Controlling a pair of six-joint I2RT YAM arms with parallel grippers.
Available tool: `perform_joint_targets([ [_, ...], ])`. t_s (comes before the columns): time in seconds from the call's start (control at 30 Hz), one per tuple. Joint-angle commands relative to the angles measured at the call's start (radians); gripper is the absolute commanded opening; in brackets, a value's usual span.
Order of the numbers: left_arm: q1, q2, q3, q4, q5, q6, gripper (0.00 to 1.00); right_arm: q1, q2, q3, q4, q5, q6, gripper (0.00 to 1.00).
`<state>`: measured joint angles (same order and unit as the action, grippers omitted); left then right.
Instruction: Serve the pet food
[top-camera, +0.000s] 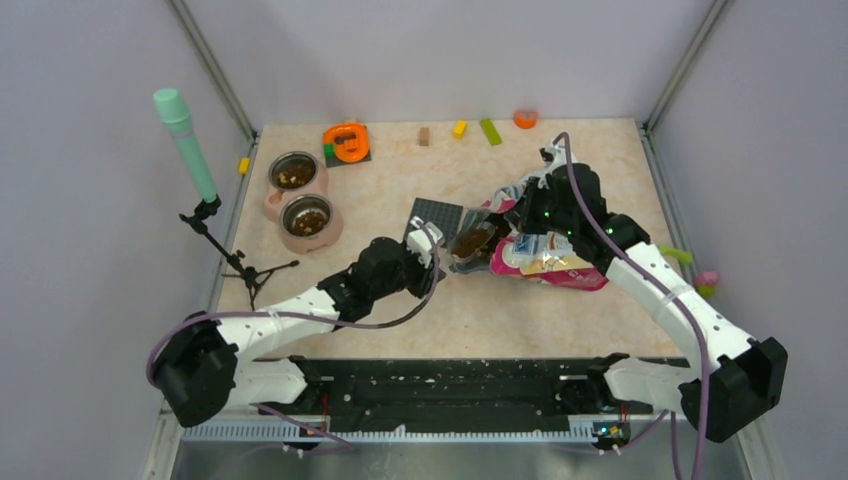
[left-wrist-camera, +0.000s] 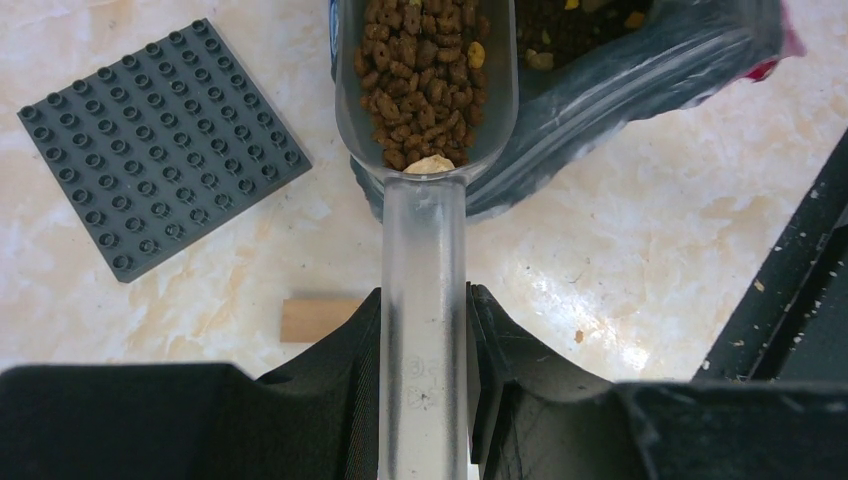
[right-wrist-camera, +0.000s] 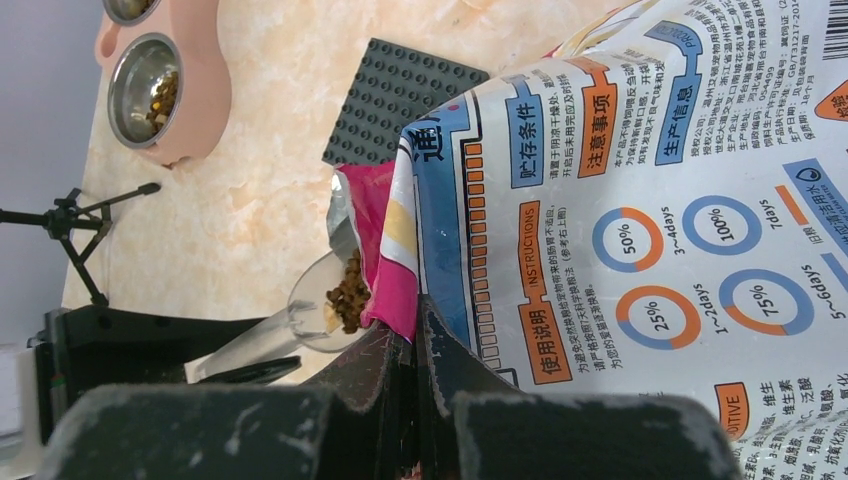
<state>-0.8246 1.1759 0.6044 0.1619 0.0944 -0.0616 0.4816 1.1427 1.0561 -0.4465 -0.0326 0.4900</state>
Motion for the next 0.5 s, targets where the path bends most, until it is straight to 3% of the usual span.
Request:
perform_joint_targets([
  [0.0, -0.003, 0.051, 0.037, 0.134, -0.026, 0.003, 0.00, -0.011, 0.015, 0.089, 0.049, 0.003, -0.018, 0.00],
  [0.07, -0.005, 0.072, 0.035, 0.176, -0.043, 0.003, 0.00, -0.011, 0.018, 0.090, 0.052, 0.009, -0.018, 0.00],
  [0.17, -0.005, 0.067, 0.065, 0.105, -0.046, 0.013, 0.00, -0.010, 0.026, 0.106, 0.038, 0.015, -0.021, 0.00],
  [0.47, -0.007, -0.176, 0.009, -0.120, -0.062, 0.019, 0.00, -0.011, 0.035, 0.102, 0.054, 0.020, -0.015, 0.00],
])
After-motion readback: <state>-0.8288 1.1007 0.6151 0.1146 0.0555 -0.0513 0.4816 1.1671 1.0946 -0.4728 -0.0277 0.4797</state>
